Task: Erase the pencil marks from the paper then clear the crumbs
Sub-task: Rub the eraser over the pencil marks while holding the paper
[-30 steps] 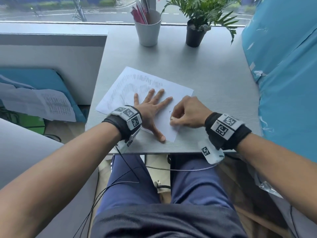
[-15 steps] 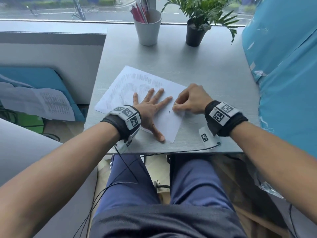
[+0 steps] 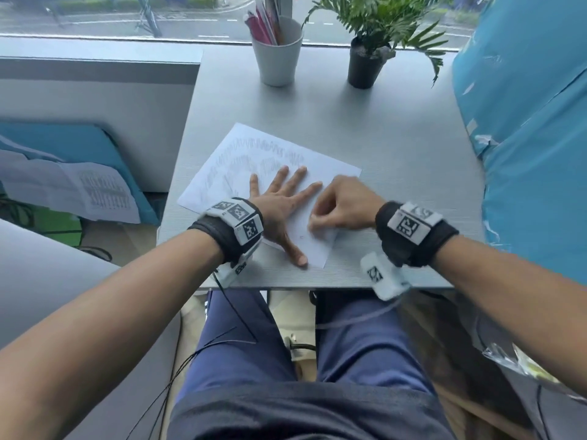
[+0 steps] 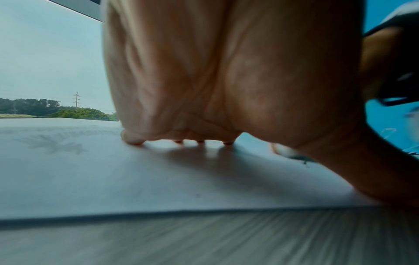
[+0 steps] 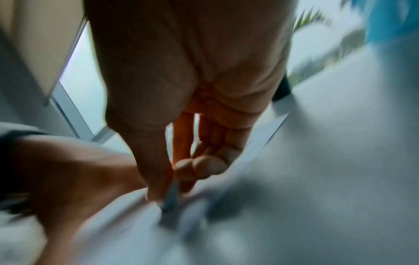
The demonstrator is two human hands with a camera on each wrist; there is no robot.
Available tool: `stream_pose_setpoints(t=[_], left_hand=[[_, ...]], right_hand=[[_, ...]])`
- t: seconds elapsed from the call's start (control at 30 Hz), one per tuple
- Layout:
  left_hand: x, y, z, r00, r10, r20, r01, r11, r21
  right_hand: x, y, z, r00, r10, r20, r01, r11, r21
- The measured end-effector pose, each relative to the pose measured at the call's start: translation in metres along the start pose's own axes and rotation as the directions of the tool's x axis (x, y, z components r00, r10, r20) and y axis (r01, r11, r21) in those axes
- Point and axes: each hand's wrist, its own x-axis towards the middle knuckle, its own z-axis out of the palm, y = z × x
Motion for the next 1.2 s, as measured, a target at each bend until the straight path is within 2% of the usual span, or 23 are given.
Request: stream_pose_setpoints(t=[0.07, 0.1, 0.2, 0.23, 0.33, 0.37, 0.4, 0.5, 0.53, 0.63, 0.67, 0.7, 0.8, 0.83, 0.93, 0.97, 1.07, 1.1, 1.2], left_hand=[[0.001, 0.0, -0.001, 1.0, 0.001, 0.001, -0.001, 1.0, -0.001], [0.0, 0.0, -0.001, 1.0, -0.002, 0.008, 0.002, 1.0, -0.005], [0.001, 0.001, 0.002, 1.0, 0.005, 0.005, -0.005, 1.0, 0.007], [0.001, 0.001, 0.001, 1.0, 0.005, 0.006, -0.005, 1.0, 0.006], [0.0, 0.0, -0.001, 1.0, 0.005, 0.0, -0.005, 1.0, 0.009], [0.0, 0.0, -0.001, 1.0, 0.003, 0.004, -0.003, 1.0, 0.004], [-0.001, 0.001, -0.001, 1.0, 0.001, 0.01, -0.001, 1.0, -0.004], [0.001, 0.001, 0.001, 1.0, 0.01, 0.001, -0.01, 1.0, 0.019], [0.001, 0.001, 0.0, 1.0, 0.01, 0.001, -0.01, 1.0, 0.015], [0.0, 0.0, -0.002, 1.0, 0.008, 0.0, -0.008, 1.0, 0.01], [-0.001, 0.001, -0.003, 1.0, 0.004, 0.008, -0.004, 1.0, 0.005], [-0.002, 0.002, -0.003, 1.0, 0.002, 0.016, -0.002, 1.0, 0.001], [-0.001, 0.003, 0.0, 1.0, 0.006, 0.015, -0.006, 1.0, 0.019], [0.0, 0.003, -0.002, 1.0, 0.004, 0.017, -0.005, 1.0, 0.019], [0.001, 0.003, -0.005, 1.0, -0.01, 0.017, 0.01, 1.0, -0.001], [-0.001, 0.003, -0.005, 1.0, -0.016, 0.024, 0.016, 1.0, -0.008], [0.002, 0.002, 0.0, 1.0, -0.003, 0.03, 0.003, 1.0, 0.003], [0.003, 0.001, 0.0, 0.999, 0.005, 0.033, -0.005, 1.0, 0.012], [0.002, -0.002, -0.009, 0.998, 0.02, 0.062, -0.018, 1.0, -0.023]], right_hand=[[0.014, 0.009, -0.017, 0.988, 0.055, -0.145, -0.053, 0.998, 0.017], [0.012, 0.007, -0.014, 0.99, 0.048, -0.133, -0.046, 0.999, 0.018], [-0.014, -0.014, 0.018, 0.994, -0.079, 0.079, 0.081, 0.997, -0.015], [-0.013, -0.012, 0.016, 0.994, -0.063, 0.094, 0.064, 0.998, -0.015], [0.014, 0.008, -0.015, 0.99, 0.076, -0.122, -0.072, 0.997, 0.039], [0.017, 0.008, -0.016, 0.984, 0.086, -0.154, -0.081, 0.996, 0.041], [0.013, 0.003, -0.01, 0.99, 0.068, -0.124, -0.064, 0.997, 0.033], [-0.012, -0.015, 0.023, 0.992, -0.081, 0.096, 0.083, 0.996, -0.016], [-0.009, -0.013, 0.018, 0.993, -0.065, 0.1, 0.066, 0.998, -0.003], [0.02, 0.008, -0.018, 0.985, 0.065, -0.157, -0.059, 0.997, 0.039], [0.022, 0.007, -0.019, 0.98, 0.086, -0.179, -0.08, 0.996, 0.041], [0.018, 0.004, -0.012, 0.987, 0.069, -0.142, -0.064, 0.997, 0.041], [-0.009, -0.014, 0.017, 0.995, -0.048, 0.083, 0.048, 0.999, 0.0], [-0.005, -0.009, 0.011, 0.997, -0.03, 0.072, 0.029, 1.0, 0.003], [0.018, 0.011, -0.02, 0.978, 0.103, -0.181, -0.093, 0.994, 0.063], [0.019, 0.011, -0.02, 0.975, 0.108, -0.194, -0.097, 0.993, 0.064], [-0.006, -0.007, 0.004, 1.0, 0.016, -0.008, -0.016, 1.0, -0.002], [-0.012, -0.009, 0.008, 1.0, -0.003, 0.002, 0.003, 1.0, -0.017], [0.008, 0.005, -0.019, 0.973, 0.065, -0.223, -0.054, 0.997, 0.053]])
